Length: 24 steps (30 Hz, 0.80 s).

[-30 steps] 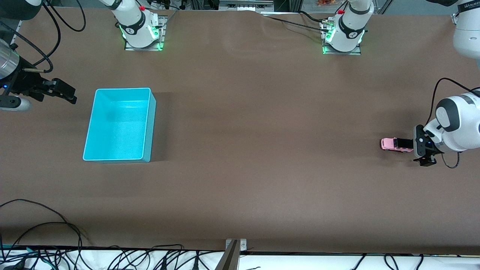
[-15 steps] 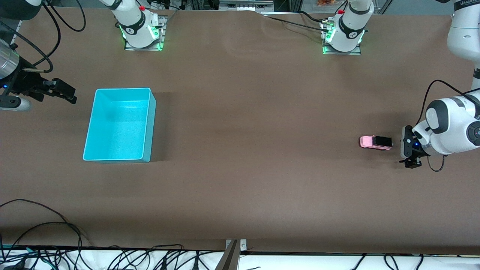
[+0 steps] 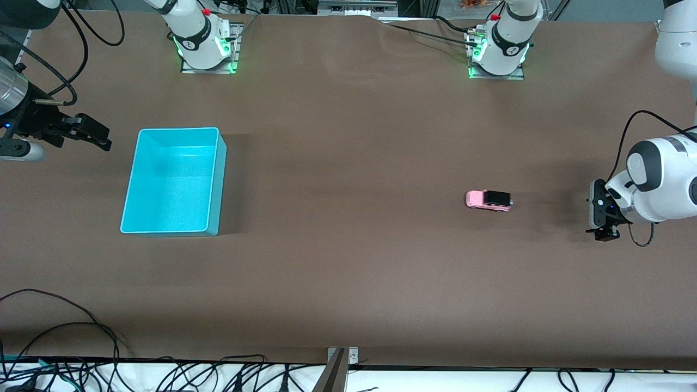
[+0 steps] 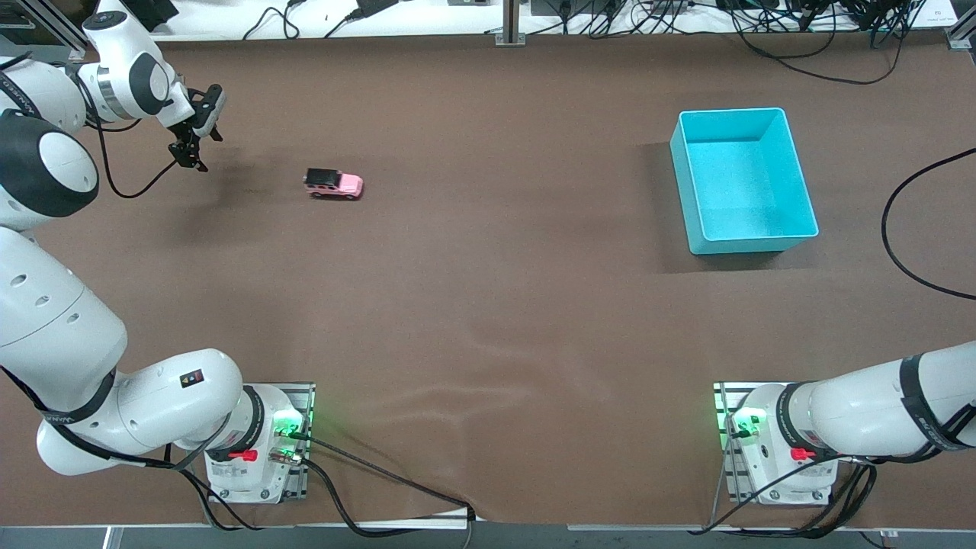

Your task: Wind and store pink jeep toy

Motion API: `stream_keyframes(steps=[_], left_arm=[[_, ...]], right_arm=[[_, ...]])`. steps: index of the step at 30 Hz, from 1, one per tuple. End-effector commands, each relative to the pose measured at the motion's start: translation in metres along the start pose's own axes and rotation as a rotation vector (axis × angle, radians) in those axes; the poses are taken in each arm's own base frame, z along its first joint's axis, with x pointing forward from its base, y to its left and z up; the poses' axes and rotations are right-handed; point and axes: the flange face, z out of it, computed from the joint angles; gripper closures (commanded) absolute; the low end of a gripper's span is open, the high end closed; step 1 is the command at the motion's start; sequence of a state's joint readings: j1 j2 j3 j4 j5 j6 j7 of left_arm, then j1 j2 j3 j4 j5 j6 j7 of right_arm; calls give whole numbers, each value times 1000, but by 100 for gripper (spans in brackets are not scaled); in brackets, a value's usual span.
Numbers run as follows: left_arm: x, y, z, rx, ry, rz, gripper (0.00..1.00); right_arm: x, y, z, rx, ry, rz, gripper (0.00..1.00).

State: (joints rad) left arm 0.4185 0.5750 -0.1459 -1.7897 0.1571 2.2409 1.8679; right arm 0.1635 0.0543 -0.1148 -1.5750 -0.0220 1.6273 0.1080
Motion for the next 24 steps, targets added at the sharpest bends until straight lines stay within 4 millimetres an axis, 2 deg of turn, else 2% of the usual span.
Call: stream_keyframes(steps=[1,7,17,24], left_arm=[[-2,9,-26,-21,22,-79,0],[0,11,-35,-35,25,-145,0],[1,4,-68,-52,23,-219,0],[1,5,-77,-92,28,-277,0]], right_arm=[[-3,-1,-8,-3,1,-5,0],[-3,-1,-7,-3,-1,-4,0],[-3,-1,-8,-3,1,-5,0],[-3,-1,-7,-3,-1,-5,0]])
